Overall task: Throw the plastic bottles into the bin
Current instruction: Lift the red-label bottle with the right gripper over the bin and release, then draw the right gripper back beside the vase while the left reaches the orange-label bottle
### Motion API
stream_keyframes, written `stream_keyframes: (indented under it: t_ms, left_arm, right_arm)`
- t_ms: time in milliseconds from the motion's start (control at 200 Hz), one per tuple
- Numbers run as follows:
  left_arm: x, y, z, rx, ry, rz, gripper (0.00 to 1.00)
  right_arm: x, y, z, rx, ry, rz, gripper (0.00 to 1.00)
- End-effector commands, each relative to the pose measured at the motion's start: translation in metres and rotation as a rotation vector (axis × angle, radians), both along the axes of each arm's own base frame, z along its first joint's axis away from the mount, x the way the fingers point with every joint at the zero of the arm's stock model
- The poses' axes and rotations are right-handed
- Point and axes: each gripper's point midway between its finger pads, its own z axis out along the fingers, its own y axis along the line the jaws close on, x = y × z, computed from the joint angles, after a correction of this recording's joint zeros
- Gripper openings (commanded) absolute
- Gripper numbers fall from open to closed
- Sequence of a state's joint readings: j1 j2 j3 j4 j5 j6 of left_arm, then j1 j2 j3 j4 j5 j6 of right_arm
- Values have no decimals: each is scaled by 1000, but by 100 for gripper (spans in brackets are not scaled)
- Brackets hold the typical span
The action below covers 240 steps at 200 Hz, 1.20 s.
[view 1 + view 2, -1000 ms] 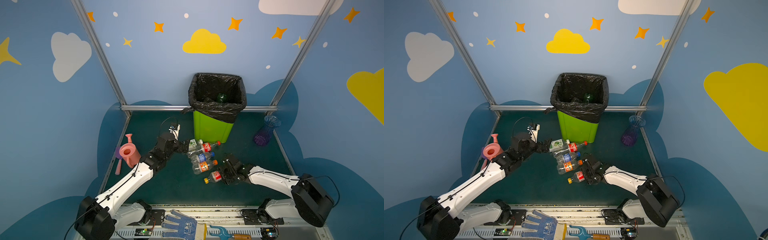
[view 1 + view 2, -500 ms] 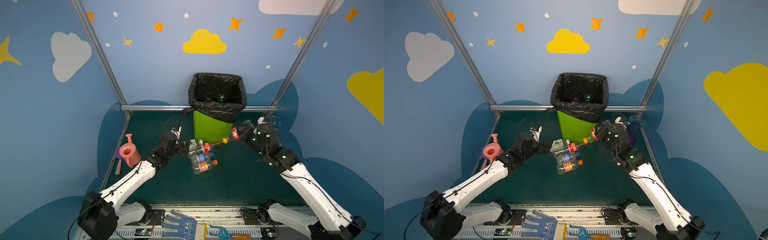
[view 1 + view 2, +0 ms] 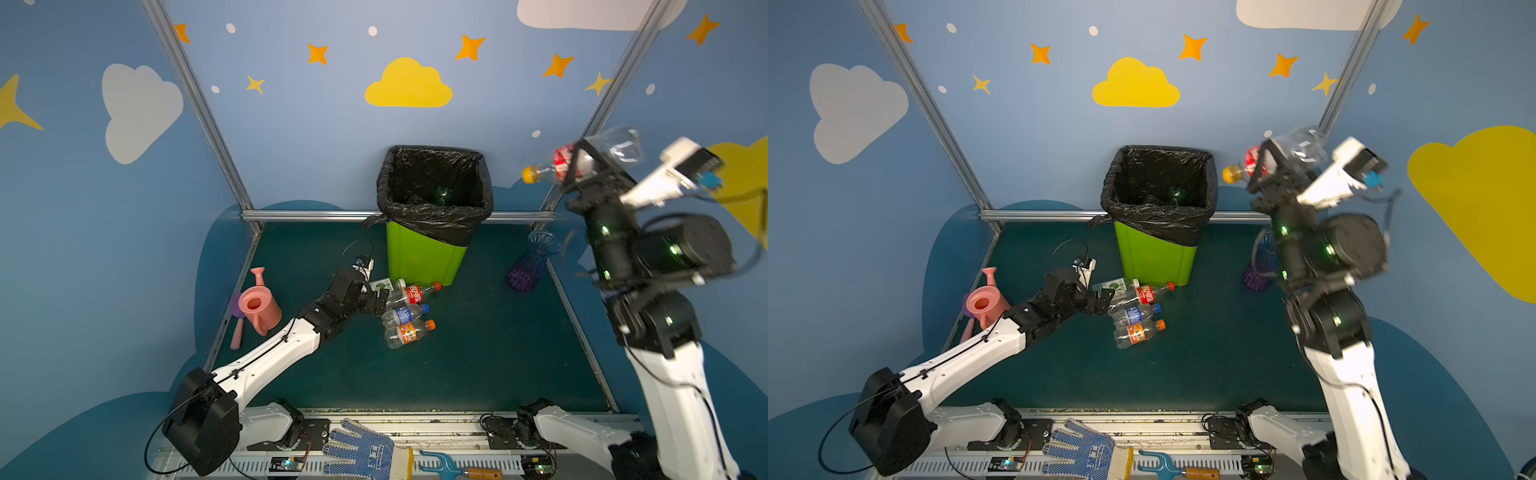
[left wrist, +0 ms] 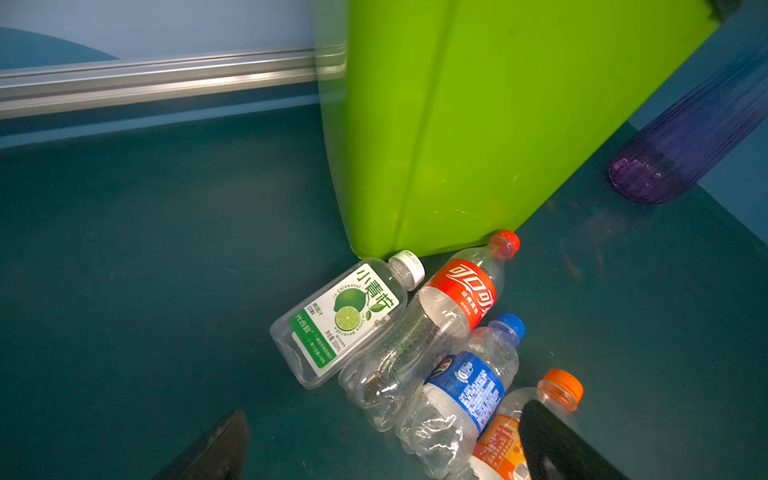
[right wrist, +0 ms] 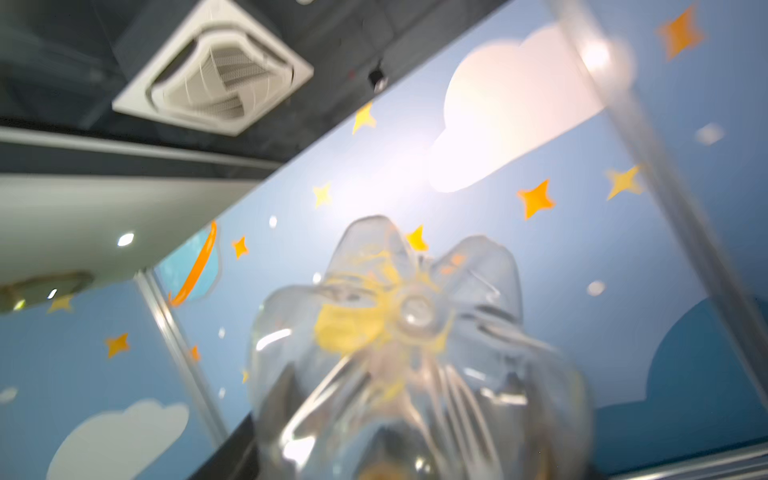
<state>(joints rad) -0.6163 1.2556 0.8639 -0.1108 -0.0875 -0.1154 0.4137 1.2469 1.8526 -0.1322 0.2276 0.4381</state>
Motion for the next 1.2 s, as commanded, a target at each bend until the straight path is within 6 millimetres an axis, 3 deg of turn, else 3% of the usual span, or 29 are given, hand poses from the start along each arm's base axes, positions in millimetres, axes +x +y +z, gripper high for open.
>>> stream_keyframes:
  t_ms: [0, 75, 155, 260, 390, 566, 761, 926, 1196]
  left_arm:
    - [-3, -8, 4, 22, -13, -13, 100]
    - [-9, -11, 4, 53, -13, -23, 100]
    - [-17, -11, 3, 96, -21, -35, 100]
    - [-25, -13, 4, 133, -41, -56, 100]
    - [-34, -23, 3, 167, -47, -114, 100]
    - [-40, -38, -9, 228, -9, -165, 100]
    - [-53, -63, -24, 267, 37, -263, 100]
    - [-71, -80, -41, 336, 107, -373, 100]
    - [-91, -97, -77, 510, 255, -526, 95]
  right_arm:
    - [100, 102, -95, -175, 321, 359, 69]
    - [117, 120, -110, -242, 410, 418, 78]
    - [114, 107, -93, -235, 376, 350, 89]
    - [90, 83, -62, -180, 232, 264, 94]
    - [59, 57, -49, -154, 163, 192, 94]
    - [48, 32, -65, -142, 190, 137, 94]
    - [50, 2, -89, -89, 240, 85, 94]
    - [53, -21, -139, -27, 342, 54, 94]
    - [48, -76, -271, 153, 604, -35, 94]
